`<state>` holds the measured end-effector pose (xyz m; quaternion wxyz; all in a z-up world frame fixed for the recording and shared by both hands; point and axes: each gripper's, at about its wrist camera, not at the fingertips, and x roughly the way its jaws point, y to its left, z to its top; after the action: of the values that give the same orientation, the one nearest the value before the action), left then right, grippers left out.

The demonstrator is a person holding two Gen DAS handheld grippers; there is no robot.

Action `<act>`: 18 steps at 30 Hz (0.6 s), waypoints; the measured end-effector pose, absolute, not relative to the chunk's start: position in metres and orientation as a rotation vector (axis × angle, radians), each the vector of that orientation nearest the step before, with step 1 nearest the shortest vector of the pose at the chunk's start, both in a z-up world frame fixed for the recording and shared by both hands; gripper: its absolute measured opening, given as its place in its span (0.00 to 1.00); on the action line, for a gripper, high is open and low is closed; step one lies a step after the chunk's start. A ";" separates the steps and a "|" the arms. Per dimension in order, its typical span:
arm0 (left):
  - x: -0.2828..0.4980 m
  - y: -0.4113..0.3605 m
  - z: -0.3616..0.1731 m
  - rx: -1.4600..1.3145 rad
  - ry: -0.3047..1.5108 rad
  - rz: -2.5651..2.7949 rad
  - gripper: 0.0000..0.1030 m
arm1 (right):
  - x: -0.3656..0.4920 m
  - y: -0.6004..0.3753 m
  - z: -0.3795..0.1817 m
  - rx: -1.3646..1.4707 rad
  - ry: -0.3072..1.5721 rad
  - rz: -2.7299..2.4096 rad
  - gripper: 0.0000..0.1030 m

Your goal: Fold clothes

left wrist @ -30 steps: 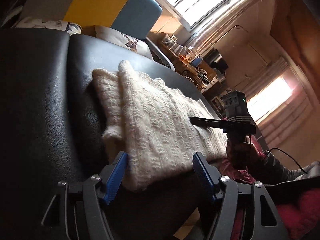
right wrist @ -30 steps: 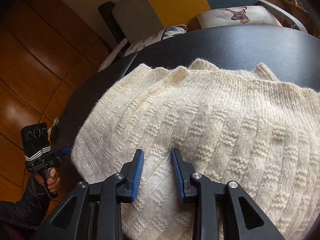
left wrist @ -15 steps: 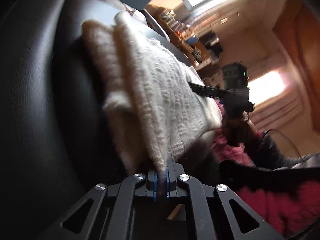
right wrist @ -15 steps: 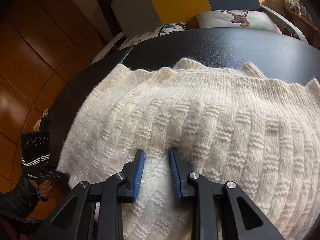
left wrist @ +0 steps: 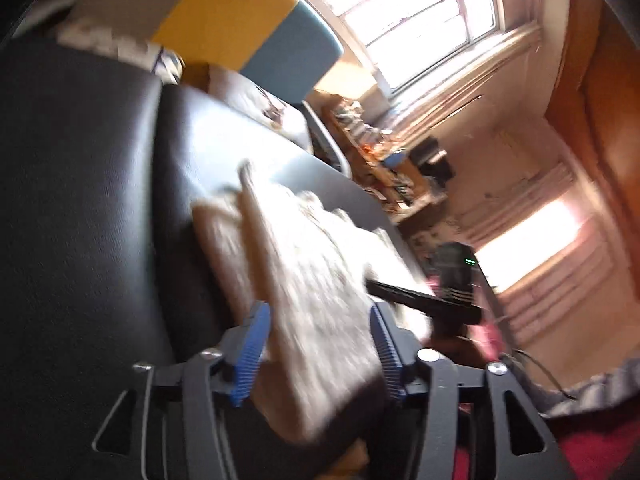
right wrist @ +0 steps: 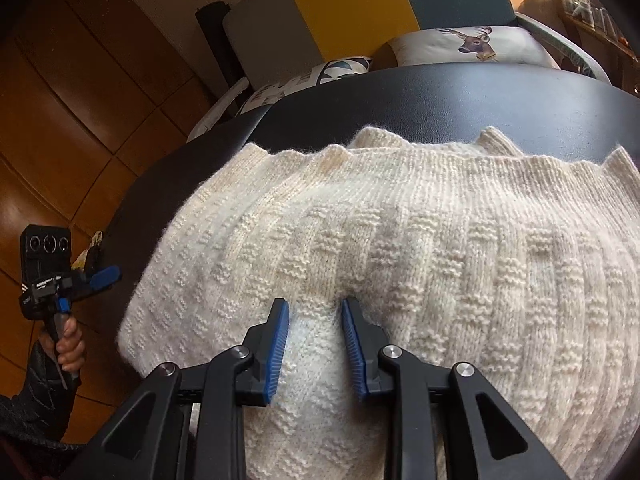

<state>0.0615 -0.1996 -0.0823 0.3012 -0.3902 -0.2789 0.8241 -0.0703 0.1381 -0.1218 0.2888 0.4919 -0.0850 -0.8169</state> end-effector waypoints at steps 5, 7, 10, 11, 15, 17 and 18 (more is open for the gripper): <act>0.003 -0.172 -0.092 -1.174 -0.590 2.180 0.53 | -0.057 0.131 -0.091 1.236 -0.032 -2.259 0.31; -0.009 -0.155 -0.100 -1.238 -0.493 2.171 0.52 | -0.055 0.133 -0.086 1.228 0.024 -2.277 0.33; -0.014 -0.132 -0.113 -1.307 -0.357 2.205 0.32 | -0.062 0.142 -0.089 1.251 0.044 -2.305 0.34; -0.014 -0.131 -0.116 -1.302 -0.363 2.221 0.23 | -0.065 0.146 -0.091 1.265 0.042 -2.319 0.34; -0.005 -0.150 -0.114 -1.269 -0.463 2.308 0.07 | -0.079 0.164 -0.107 1.375 0.130 -2.427 0.35; -0.002 -0.158 -0.131 -1.333 -0.493 2.327 0.07 | -0.081 0.173 -0.117 1.387 0.101 -2.422 0.35; 0.000 -0.162 -0.136 -1.332 -0.535 2.329 0.07 | -0.080 0.175 -0.120 1.376 0.107 -2.421 0.35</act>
<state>0.0001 -0.1618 -0.1364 0.2015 -0.4769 -0.1916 0.8338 -0.0801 0.1747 -0.1202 0.1766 0.4862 0.0378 -0.8550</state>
